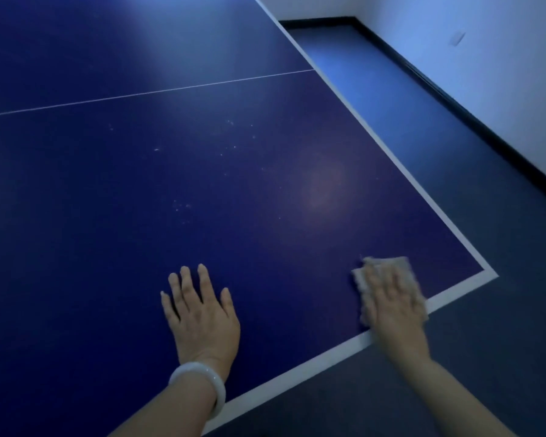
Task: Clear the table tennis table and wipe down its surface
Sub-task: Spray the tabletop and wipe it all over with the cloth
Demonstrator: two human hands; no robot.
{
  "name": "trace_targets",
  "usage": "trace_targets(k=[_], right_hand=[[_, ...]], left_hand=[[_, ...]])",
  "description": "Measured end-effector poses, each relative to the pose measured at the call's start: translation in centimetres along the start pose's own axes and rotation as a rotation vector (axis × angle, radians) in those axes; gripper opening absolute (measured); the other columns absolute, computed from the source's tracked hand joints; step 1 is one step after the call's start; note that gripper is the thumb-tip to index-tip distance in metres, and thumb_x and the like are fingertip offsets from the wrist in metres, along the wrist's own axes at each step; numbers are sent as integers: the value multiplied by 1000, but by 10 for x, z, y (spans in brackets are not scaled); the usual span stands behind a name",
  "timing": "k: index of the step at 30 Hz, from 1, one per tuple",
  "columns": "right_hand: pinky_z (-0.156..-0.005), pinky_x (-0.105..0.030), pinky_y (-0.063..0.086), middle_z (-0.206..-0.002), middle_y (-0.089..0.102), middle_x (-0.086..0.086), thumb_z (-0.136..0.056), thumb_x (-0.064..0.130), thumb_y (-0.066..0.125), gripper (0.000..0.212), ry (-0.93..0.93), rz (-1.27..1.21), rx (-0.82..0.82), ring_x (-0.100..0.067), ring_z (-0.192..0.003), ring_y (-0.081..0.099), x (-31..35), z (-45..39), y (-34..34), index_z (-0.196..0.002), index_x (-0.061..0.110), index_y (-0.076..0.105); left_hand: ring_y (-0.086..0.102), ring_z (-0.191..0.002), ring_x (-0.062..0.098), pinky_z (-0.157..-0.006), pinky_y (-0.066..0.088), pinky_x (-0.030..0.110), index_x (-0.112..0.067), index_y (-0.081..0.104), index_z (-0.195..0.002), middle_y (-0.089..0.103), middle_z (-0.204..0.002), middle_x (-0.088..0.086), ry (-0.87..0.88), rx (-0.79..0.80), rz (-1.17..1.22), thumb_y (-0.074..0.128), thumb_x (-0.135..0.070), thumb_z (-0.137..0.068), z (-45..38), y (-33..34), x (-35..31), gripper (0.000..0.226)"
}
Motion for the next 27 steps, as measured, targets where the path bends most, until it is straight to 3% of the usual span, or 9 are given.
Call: trace_targets(k=[2, 4, 8, 12, 14, 17, 19, 22, 27], right_hand=[[-120, -55, 0, -165, -10, -4, -104, 38, 9, 54, 364, -131, 82, -23, -150, -14, -20, -19, 0, -153, 32, -13], [-120, -56, 0, -164, -13, -4, -104, 39, 14, 58, 411, -196, 92, -25, -150, -15, 10, -24, 0, -154, 29, -14], [-116, -61, 13, -164, 9, -7, -101, 36, 36, 63, -209, -126, -28, -31, -151, 6, 127, 5, 3, -157, 20, 12], [-113, -62, 20, -163, 19, -5, -95, 36, 52, 68, -502, 3, -25, -30, -151, 13, 106, 3, 2, -156, 25, 23], [-111, -66, 24, -162, 17, -10, -90, 24, 64, 78, -255, 23, -10, -36, -149, 15, 50, -26, -2, -155, 23, 21], [-119, -59, 4, -164, -10, -4, -105, 39, 19, 57, 406, -175, 84, -27, -151, -10, -13, -50, -9, -155, 32, -6], [-119, -60, 0, -164, -12, -6, -102, 45, 8, 58, 526, -196, 68, -27, -150, -13, 9, -46, -7, -155, 32, -11], [-118, -62, 3, -163, -6, -9, -99, 44, 16, 65, 143, -118, 41, -33, -151, -4, 103, -38, 2, -154, 29, -17], [-117, -59, 14, -163, 18, -9, -99, 37, 25, 59, -446, -7, 1, -30, -151, 12, 164, -82, -5, -156, 19, 22]], left_hand=[[-5, -150, 26, -121, -3, 48, -18, 6, -156, 5, -163, 11, -11, 0, -14, 8, -47, -97, 0, -1, 0, 66], [-5, -150, 26, -121, -3, 47, -19, 6, -156, 5, -163, 10, -19, 2, -28, 3, -48, -94, 0, 0, 1, 68], [-4, -150, 26, -121, -3, 47, -19, 8, -156, 6, -163, 10, -20, 3, -29, 4, -47, -94, -1, 1, -1, 68], [-5, -150, 27, -121, -3, 48, -18, 8, -156, 6, -163, 11, -17, 19, -18, 7, -46, -95, -1, 0, 0, 67], [-5, -150, 27, -121, -4, 48, -17, 8, -156, 5, -163, 12, -3, 31, -19, 3, -46, -94, -1, -1, -1, 68], [-8, -150, 28, -121, -5, 49, -16, 4, -156, 1, -163, 12, -2, 49, -23, -1, -46, -94, -1, 0, -2, 68], [-5, -150, 30, -121, -2, 51, -15, 6, -155, 4, -163, 14, -2, 49, -37, 0, -43, -99, -1, -1, -2, 63], [10, -149, 33, -120, 9, 55, -10, 19, -152, 18, -160, 18, 8, 73, -37, 8, -43, -95, -1, -4, -5, 66], [24, -145, 38, -115, 22, 59, -5, 35, -147, 30, -154, 23, 46, 57, -12, 15, -41, -96, -3, -7, -6, 65]])
Point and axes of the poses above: each hand's wrist, its own z-axis away from the middle knuckle, its own y-axis out of the palm, x = y × z, the point moved 6 cm from there along -z, towards the middle knuckle
